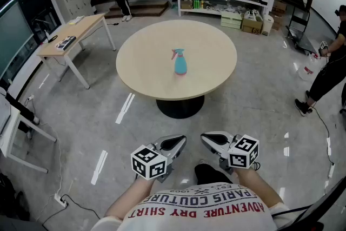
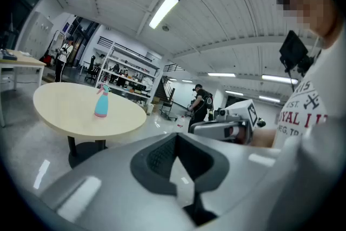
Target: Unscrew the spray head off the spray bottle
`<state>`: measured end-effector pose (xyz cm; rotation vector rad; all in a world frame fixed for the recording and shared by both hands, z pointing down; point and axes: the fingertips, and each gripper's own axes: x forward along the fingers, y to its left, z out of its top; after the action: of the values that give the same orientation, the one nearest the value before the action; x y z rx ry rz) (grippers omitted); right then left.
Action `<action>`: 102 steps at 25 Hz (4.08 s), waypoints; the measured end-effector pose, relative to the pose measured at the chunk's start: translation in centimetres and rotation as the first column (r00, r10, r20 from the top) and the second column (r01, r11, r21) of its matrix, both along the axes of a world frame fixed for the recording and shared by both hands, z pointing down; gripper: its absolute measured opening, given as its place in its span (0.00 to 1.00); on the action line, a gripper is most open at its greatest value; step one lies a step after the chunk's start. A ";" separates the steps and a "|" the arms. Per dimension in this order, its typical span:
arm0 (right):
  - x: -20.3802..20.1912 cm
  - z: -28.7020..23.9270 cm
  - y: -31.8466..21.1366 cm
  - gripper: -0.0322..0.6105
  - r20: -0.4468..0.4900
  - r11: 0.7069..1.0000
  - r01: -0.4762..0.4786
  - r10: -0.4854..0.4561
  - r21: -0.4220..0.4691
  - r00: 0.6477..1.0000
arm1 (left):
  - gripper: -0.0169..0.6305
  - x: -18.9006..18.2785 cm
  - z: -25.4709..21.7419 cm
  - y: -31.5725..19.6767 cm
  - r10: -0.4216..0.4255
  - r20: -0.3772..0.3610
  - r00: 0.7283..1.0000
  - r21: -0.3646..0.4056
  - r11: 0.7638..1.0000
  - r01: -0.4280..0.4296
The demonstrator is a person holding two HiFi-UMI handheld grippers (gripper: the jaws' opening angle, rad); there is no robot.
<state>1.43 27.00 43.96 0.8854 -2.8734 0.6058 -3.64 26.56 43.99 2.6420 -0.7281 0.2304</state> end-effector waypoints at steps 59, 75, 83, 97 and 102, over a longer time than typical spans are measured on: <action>1.5 6.0 -52.9 0.36 -0.217 0.995 0.069 -0.053 0.067 0.975 | 0.58 6.1 16.0 -53.1 0.010 0.310 0.951 0.090 0.995 -0.040; -0.6 6.4 -52.5 0.26 -0.315 0.950 0.266 -0.206 0.163 0.927 | 0.57 6.5 16.3 -51.8 0.106 0.345 0.932 0.074 0.987 -0.139; -1.5 6.2 -49.1 0.26 -0.329 0.760 0.629 -0.559 0.164 0.761 | 0.57 6.1 16.6 -48.6 0.521 0.424 0.741 0.013 0.814 -0.580; 0.0 6.8 -52.1 0.34 -0.212 0.968 0.174 -0.134 0.181 0.968 | 0.57 5.7 16.3 -51.8 -0.158 0.370 0.915 0.059 0.987 0.147; -0.3 7.1 -51.7 0.30 -0.249 0.958 0.208 -0.156 0.197 0.956 | 0.57 6.2 16.5 -51.4 -0.133 0.380 0.915 0.049 0.991 0.124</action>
<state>1.13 -24.66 51.06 0.6500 -2.7987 0.1540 2.53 -24.80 60.47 2.5847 -1.0290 0.7203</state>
